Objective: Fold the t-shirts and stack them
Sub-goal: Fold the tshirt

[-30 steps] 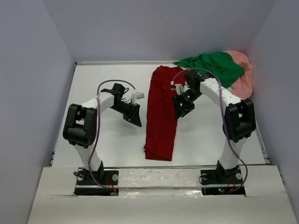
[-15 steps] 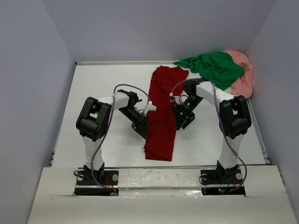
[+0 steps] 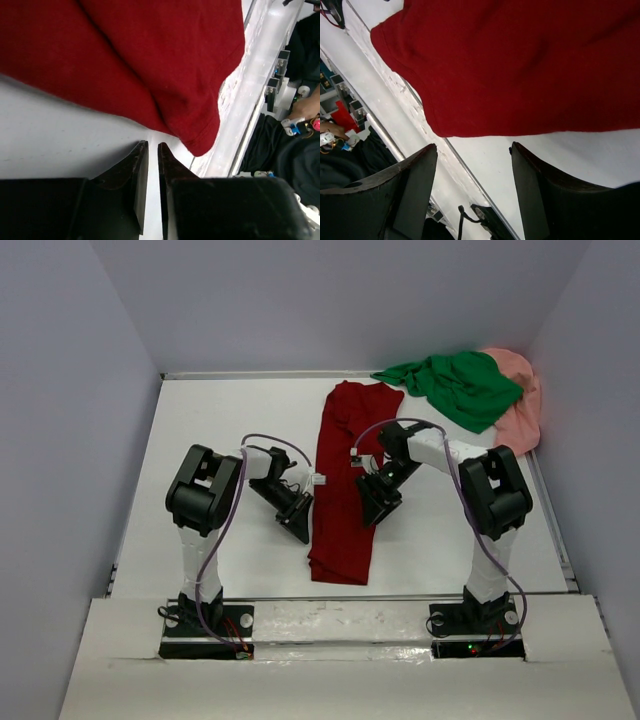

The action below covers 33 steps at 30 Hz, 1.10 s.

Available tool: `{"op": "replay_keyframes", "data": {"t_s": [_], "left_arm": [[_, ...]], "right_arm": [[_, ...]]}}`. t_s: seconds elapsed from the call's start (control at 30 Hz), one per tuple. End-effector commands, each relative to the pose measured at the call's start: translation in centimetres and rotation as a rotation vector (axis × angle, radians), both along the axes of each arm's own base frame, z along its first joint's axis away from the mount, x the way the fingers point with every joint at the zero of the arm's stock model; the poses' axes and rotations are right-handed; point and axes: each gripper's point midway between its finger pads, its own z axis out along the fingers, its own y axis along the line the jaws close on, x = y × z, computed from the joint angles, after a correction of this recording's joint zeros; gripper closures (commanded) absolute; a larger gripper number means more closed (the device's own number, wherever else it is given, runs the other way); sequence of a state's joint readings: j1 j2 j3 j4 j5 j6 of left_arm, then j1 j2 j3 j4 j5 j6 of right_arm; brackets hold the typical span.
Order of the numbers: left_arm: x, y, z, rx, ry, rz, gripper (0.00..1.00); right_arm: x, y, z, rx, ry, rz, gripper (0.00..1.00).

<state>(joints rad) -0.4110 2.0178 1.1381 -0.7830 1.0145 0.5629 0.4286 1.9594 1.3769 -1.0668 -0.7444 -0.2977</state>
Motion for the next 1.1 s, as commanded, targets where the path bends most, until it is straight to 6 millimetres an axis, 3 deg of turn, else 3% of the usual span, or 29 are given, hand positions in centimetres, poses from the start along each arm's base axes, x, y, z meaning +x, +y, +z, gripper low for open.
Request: {"op": "replay_keyframes", "data": {"t_s": [0.0,0.13,0.2,0.33,0.4,0.57,0.97,1.07], "left_arm": [[1.0,-0.1,0.9,-0.004,-0.037,0.055,0.78],[0.5,0.0,0.9,-0.032,0.001,0.049,0.81],[-0.1,-0.3,1.7,-0.082,0.016,0.026,0.76],[-0.4,-0.4,3.1,-0.135,-0.008,0.006,0.57],[-0.3,-0.4,4.0,-0.159,-0.034,0.004,0.42],[0.4,-0.6,5.6,-0.166,-0.142,0.033,0.27],[-1.4,-1.0,4.4,-0.188,-0.020,-0.002,0.20],[-1.8,-1.3,4.3,-0.177,-0.026,-0.020,0.20]], "right_arm": [[-0.2,1.9,0.3,0.068,0.006,-0.010,0.34],[-1.8,2.5,0.5,0.090,0.057,0.018,0.33],[-3.0,2.4,0.0,0.081,0.114,0.032,0.33],[-3.4,1.9,-1.2,0.058,0.123,0.033,0.33],[-3.2,1.6,-1.8,0.034,0.099,0.034,0.33],[-2.9,1.1,-2.2,-0.001,0.067,0.026,0.33],[-4.0,1.2,-0.3,0.003,0.122,0.047,0.24],[-2.3,1.0,-0.5,-0.033,0.013,0.036,0.24]]}}
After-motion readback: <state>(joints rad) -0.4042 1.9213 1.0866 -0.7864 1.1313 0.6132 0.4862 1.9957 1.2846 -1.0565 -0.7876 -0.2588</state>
